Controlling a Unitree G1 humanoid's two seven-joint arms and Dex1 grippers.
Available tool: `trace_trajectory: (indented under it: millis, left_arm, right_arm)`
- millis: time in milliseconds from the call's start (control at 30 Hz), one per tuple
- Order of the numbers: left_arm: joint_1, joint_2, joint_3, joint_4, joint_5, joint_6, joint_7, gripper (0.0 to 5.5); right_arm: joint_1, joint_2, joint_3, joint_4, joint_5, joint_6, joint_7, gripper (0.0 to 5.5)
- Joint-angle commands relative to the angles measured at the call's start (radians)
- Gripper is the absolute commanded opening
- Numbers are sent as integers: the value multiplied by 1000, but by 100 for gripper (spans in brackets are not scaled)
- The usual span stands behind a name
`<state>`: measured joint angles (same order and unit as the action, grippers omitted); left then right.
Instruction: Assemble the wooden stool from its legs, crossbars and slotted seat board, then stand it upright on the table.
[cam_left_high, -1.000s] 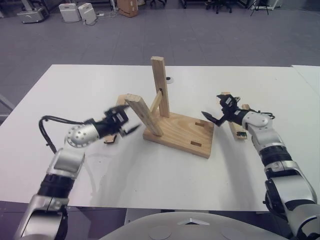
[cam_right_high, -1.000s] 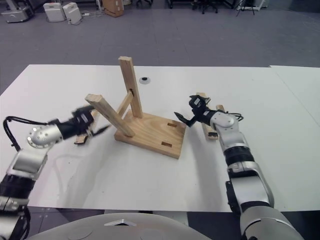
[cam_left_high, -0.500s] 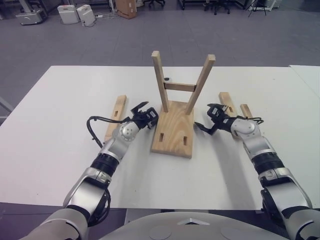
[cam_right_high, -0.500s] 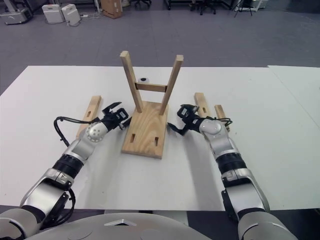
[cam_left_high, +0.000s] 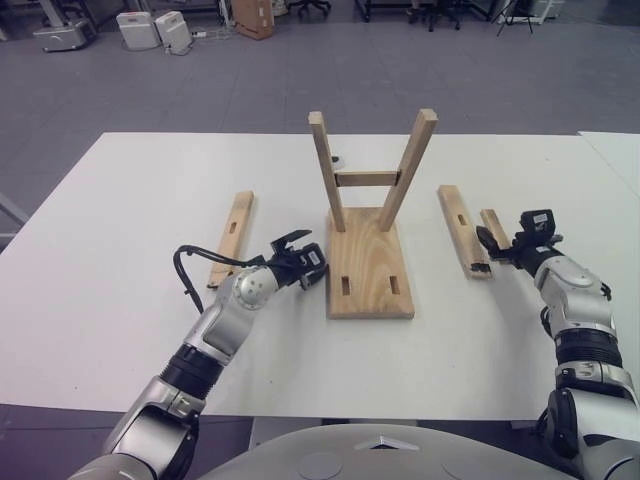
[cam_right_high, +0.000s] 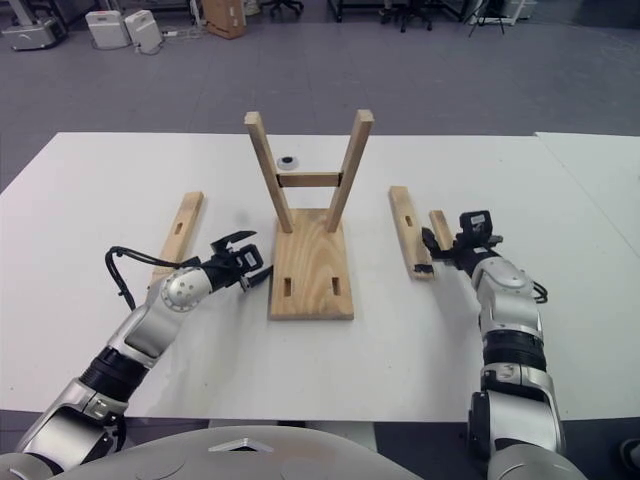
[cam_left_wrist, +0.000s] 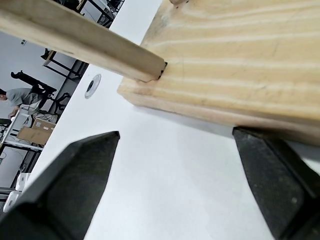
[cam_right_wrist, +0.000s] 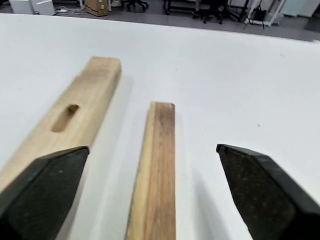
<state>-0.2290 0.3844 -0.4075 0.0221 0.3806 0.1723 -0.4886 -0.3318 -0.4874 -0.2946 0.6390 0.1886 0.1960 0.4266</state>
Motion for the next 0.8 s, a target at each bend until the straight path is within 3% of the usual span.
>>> trace_trajectory:
  millis: [33, 200, 500, 633, 700, 800]
  left_arm:
    - [10, 14, 50, -60, -2, 28, 15, 418]
    - [9, 0, 175, -170, -83, 75, 27, 418]
    - [-125, -188, 457, -492, -541, 434, 64, 418]
    - [-281, -252, 562, -498, -689, 532, 140, 418]
    - [-375, -299, 621, -484, -799, 595, 185, 418]
    - [-504, -367, 707, -446, -980, 683, 261, 418]
  right_arm:
    - [-15, 13, -43, 88, 38, -27, -7, 396]
    - [23, 21, 11, 132, -5, -47, 2, 298]
    - [81, 77, 0, 29, 27, -31, -61, 134]
    - [39, 87, -47, -94, 56, -85, -133, 130]
    - [-25, 59, -61, -284, 64, -123, -160, 130]
    - [-151, 8, 76, -555, -29, -151, -109, 130]
